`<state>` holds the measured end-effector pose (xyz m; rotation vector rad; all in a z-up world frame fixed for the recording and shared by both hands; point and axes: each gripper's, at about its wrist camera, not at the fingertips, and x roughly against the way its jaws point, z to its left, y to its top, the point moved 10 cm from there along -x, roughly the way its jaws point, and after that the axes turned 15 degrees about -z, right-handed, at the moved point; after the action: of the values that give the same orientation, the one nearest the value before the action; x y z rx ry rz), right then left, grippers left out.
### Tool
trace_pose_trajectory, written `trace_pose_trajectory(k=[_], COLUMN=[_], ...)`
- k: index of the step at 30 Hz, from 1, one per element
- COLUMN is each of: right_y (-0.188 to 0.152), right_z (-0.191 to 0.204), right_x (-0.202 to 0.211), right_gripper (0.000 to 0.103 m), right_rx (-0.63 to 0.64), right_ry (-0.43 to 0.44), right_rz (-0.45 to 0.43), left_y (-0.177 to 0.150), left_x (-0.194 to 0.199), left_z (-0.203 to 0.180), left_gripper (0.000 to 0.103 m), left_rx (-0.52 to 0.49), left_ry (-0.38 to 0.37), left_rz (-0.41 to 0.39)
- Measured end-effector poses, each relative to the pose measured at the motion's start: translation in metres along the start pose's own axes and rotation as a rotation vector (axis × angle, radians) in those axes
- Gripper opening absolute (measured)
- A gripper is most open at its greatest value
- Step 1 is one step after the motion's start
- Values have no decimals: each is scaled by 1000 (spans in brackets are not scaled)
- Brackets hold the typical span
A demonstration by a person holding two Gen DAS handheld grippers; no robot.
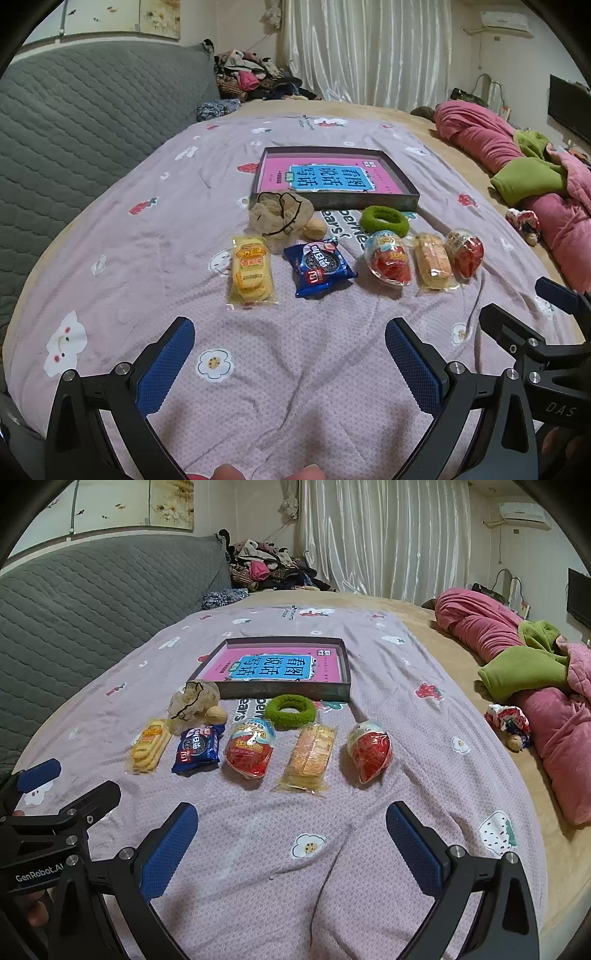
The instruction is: Organize objects
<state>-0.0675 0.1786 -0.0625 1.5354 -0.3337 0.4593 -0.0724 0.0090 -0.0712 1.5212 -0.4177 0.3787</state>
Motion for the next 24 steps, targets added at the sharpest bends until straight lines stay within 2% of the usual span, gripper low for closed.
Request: trace_pose_trajectory(k=[24], right_y=[1], right_z=[-3], right_x=[7], right_gripper=[103], right_rx=[-16], right_ry=[1], right_rz=[-8], left_y=[0], left_x=[3], left_z=[0], left_gripper=[103], left_rx=[1], left_ry=[-17], left_rz=[-3])
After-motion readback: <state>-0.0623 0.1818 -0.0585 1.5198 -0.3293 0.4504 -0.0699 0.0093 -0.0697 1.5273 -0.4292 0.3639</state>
